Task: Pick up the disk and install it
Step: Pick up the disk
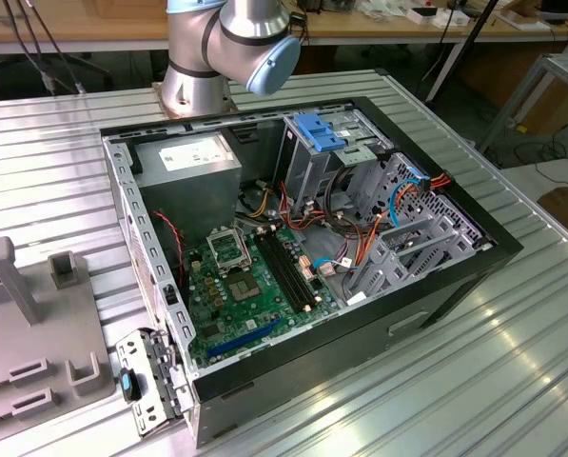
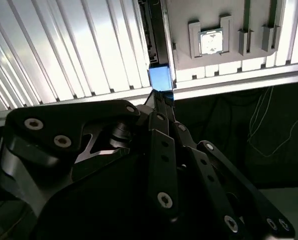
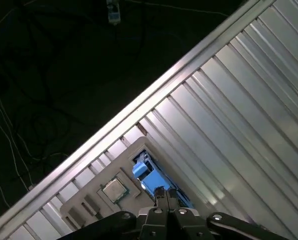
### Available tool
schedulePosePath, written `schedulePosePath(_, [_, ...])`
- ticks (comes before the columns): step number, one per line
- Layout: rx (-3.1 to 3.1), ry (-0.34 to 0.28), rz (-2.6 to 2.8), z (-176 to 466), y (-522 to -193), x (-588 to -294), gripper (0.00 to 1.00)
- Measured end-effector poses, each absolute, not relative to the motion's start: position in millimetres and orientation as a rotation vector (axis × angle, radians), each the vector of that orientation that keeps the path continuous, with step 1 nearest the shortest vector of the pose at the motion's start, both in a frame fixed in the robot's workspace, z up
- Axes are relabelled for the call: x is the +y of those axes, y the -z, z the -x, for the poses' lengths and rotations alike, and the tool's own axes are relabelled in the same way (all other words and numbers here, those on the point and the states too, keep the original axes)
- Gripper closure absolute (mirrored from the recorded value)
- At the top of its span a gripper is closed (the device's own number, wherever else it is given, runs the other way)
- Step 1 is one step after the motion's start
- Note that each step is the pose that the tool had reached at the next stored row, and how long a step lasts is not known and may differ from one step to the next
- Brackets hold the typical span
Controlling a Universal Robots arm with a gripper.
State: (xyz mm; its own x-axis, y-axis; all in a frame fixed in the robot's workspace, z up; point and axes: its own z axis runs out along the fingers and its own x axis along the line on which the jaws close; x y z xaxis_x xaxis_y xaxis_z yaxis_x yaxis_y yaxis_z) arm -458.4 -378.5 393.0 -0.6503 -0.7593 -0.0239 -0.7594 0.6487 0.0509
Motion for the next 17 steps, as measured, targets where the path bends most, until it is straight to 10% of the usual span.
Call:
schedulePosePath(11, [2.624, -0.079, 1.748, 458.4, -392.8, -378.4, 0.89])
schedulePosePath(17, [2.596, 0.028, 1.823, 458.5, -392.2, -378.0, 0.89])
